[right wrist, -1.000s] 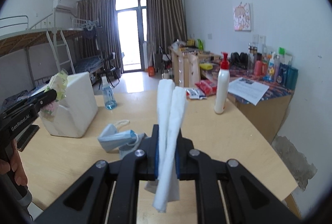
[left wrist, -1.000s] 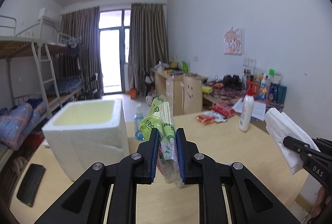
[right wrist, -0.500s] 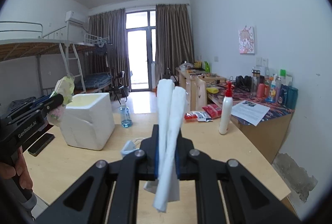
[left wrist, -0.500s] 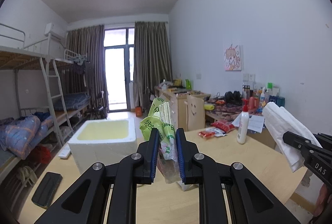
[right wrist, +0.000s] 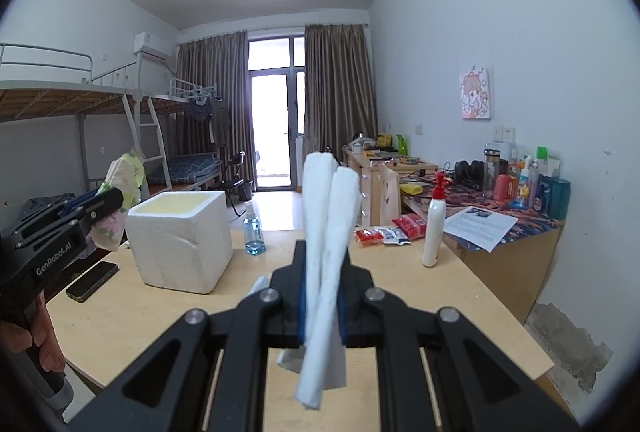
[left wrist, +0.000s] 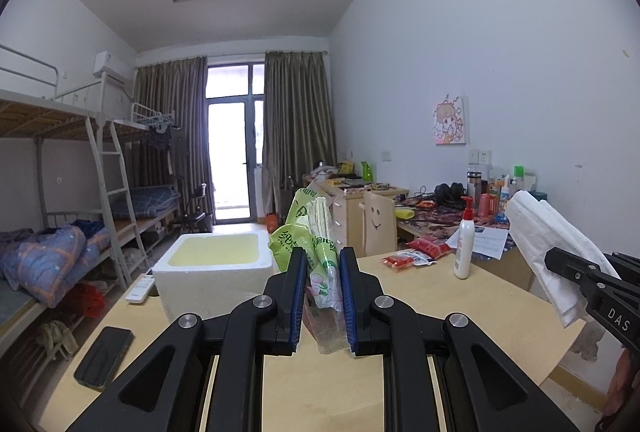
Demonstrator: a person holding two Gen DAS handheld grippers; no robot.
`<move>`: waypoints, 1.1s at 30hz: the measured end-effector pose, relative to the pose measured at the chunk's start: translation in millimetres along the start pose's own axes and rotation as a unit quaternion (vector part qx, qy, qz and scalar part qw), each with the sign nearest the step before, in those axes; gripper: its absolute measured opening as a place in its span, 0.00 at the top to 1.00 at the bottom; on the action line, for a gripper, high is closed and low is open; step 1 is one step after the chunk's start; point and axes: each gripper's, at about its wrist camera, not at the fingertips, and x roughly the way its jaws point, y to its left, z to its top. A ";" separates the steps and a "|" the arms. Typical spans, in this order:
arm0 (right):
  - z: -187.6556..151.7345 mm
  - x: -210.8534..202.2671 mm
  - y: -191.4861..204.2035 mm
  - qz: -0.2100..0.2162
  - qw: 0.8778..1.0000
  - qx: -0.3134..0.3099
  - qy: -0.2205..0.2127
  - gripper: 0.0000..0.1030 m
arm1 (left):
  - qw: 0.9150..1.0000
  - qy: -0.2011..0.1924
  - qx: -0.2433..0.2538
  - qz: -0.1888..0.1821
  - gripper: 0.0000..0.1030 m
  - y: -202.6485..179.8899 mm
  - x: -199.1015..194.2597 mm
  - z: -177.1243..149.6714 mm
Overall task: Organize soft objects
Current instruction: 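Lift the tissue pack and white wipes with both tools and carry them toward the foam box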
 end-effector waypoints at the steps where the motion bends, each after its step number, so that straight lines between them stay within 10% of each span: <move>1: 0.4 -0.4 0.9 0.001 1.000 -0.001 0.000 0.86 | 1.000 0.000 -0.001 0.001 0.82 0.5 -1.8 0.3; 33: -5.0 21.4 111.4 0.174 0.984 -0.049 -0.002 0.86 | 0.988 0.016 -0.035 0.151 0.82 89.7 -49.1 -31.6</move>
